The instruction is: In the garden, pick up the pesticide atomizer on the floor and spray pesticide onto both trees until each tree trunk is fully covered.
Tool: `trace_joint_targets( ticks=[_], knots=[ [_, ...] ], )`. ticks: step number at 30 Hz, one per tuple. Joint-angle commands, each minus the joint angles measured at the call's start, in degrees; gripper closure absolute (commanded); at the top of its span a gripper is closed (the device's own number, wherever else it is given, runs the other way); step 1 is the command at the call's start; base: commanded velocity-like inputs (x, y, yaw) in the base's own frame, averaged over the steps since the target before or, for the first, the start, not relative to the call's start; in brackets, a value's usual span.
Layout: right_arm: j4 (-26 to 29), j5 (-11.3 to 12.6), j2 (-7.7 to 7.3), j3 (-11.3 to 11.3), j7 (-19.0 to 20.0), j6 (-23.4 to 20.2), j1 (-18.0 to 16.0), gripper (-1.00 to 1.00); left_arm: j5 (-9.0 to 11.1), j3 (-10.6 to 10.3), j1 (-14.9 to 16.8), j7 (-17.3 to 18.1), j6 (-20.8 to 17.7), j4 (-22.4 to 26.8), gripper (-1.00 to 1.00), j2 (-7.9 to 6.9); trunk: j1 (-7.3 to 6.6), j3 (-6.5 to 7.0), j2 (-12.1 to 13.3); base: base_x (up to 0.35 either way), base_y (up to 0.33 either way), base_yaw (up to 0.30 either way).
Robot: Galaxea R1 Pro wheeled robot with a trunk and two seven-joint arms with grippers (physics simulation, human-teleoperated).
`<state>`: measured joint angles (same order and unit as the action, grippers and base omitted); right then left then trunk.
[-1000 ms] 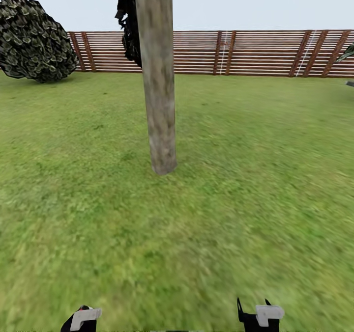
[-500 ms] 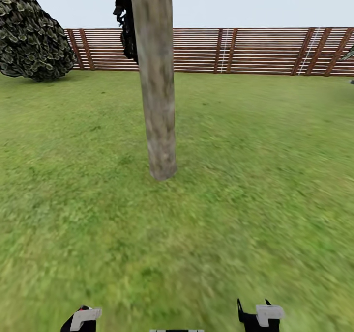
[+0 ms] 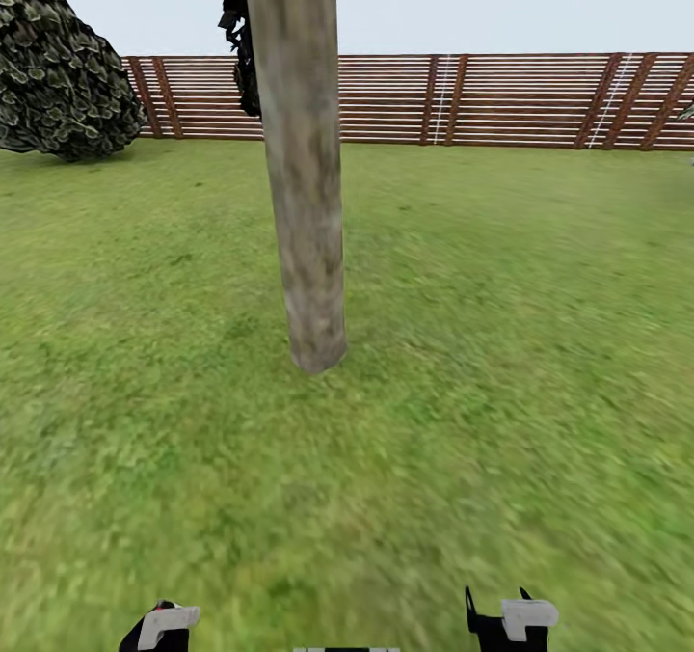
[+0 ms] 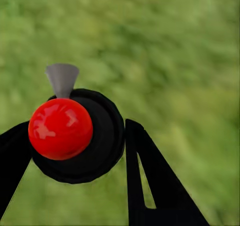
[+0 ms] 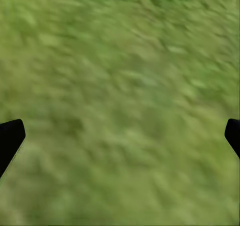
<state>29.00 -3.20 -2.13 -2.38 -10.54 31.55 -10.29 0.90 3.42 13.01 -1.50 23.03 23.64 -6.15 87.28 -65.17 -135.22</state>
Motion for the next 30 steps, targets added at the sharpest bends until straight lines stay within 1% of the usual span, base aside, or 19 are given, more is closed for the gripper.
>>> trace_joint_targets(
  ticks=[1,12,18,30],
  knots=[
    [0.0,0.0,0.01,0.0,0.0,0.0,0.0,-1.0,0.0,0.0,0.0,0.0,0.0,0.0,1.0,0.0,0.0,0.0,0.0,0.325,0.0,0.0],
    [0.0,0.0,-0.05,0.0,0.0,0.0,0.0,-1.0,0.0,0.0,0.0,0.0,0.1,0.0,1.0,0.0,0.0,0.0,0.0,0.325,0.0,0.005],
    [0.0,0.0,-0.04,0.0,0.0,0.0,0.0,-1.0,0.0,0.0,0.0,0.0,0.1,0.0,1.0,0.0,0.0,0.0,0.0,0.324,0.0,0.16],
    [0.0,0.0,-0.06,0.0,0.0,0.0,0.0,-1.0,0.0,-0.1,0.0,0.0,0.2,0.0,1.0,0.0,0.0,0.0,0.0,0.323,0.0,0.003]
  ],
)
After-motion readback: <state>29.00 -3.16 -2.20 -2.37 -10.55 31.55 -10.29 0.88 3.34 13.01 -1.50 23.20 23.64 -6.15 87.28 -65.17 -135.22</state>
